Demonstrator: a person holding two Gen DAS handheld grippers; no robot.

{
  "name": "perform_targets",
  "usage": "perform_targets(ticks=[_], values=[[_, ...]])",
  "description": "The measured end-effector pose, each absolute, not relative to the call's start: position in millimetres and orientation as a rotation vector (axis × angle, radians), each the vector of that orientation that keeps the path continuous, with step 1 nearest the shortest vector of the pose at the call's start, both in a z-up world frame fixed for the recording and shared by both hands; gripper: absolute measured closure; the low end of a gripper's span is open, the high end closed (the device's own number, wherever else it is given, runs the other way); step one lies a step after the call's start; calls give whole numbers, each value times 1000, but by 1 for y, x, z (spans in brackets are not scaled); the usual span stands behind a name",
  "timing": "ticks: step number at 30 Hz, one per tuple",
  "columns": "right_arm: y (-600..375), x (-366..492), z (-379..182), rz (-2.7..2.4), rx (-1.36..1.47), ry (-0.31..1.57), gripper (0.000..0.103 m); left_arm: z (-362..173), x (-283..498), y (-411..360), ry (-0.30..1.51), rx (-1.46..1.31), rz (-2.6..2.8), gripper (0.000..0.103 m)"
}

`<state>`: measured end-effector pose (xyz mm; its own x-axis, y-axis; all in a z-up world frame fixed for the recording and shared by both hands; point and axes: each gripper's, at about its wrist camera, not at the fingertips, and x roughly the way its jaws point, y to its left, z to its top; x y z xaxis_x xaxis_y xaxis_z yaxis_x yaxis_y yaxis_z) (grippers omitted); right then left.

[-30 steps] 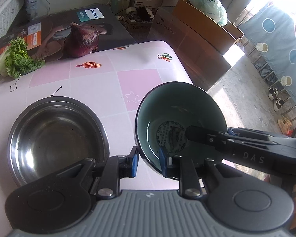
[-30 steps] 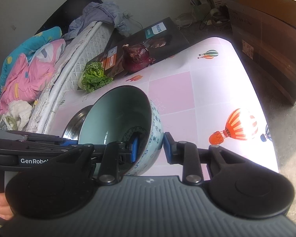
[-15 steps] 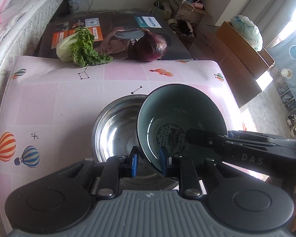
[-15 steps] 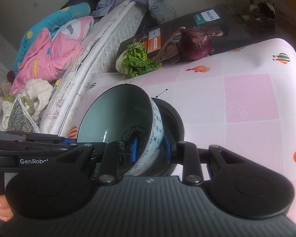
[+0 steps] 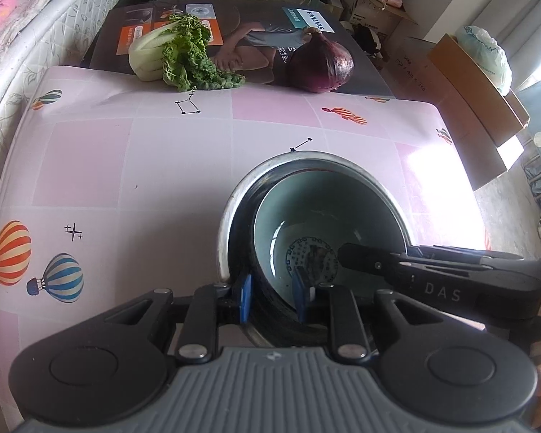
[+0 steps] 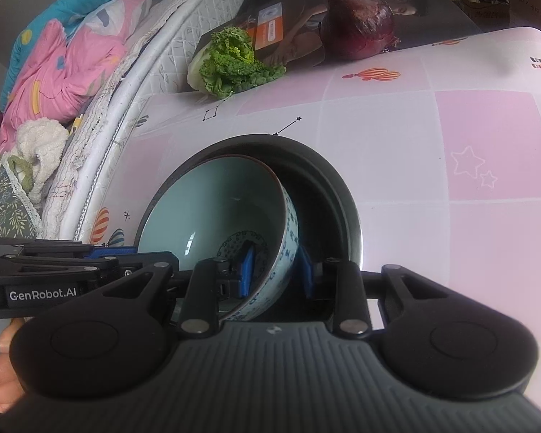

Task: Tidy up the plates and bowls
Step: 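Lower the teal bowl into the steel bowl and open both tools, then withdraw both tools up and away from the stacked bowls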

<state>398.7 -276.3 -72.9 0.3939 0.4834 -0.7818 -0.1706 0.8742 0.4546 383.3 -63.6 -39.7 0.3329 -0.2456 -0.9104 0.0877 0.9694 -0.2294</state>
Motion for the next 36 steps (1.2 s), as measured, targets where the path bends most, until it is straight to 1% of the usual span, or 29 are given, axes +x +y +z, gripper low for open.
perform_targets(ticks=[1,3,4,5,6,7,8,9,11,17,18,22,24,25,27,31,33,35,36], values=[[-275,398,-72,427,315,1088,76,-40,383,-62,1213,-151,-215,76],[-272,398,-70,432,311,1088,72,-37,381,-58,1206,-164,-216,75],[-272,398,-70,430,311,1090,67,-34,379,-56,1193,-170,-220,75],[-271,398,-68,431,313,1088,58,-29,377,-54,1173,-173,-222,70],[-271,397,-67,436,320,1080,52,-24,374,-53,1155,-177,-226,63],[-271,396,-64,443,332,1072,44,-17,371,-51,1132,-181,-231,59],[-271,395,-62,448,344,1069,36,-11,369,-49,1114,-186,-230,52],[-271,394,-61,454,354,1070,33,-5,366,-47,1096,-193,-227,46],[-270,392,-58,450,364,1064,22,6,358,-43,1060,-204,-232,44],[-270,381,-47,394,318,1042,21,42,322,-23,958,-222,-256,35],[-270,379,-45,386,306,1033,21,46,316,-20,944,-223,-256,33],[-269,369,-31,336,262,984,21,67,282,1,883,-230,-257,28],[-269,362,-24,329,240,956,21,75,266,11,858,-223,-254,24],[-269,356,-18,326,232,936,21,80,256,17,841,-216,-254,23],[-270,343,-8,327,224,906,21,85,235,30,813,-206,-241,17],[-271,295,23,330,186,809,21,90,190,61,766,-210,-213,12],[-270,264,37,328,156,748,18,87,168,74,747,-222,-209,9],[-268,227,53,327,122,683,8,82,142,88,723,-237,-205,9],[-266,210,59,325,105,650,5,78,131,92,713,-245,-200,8]])
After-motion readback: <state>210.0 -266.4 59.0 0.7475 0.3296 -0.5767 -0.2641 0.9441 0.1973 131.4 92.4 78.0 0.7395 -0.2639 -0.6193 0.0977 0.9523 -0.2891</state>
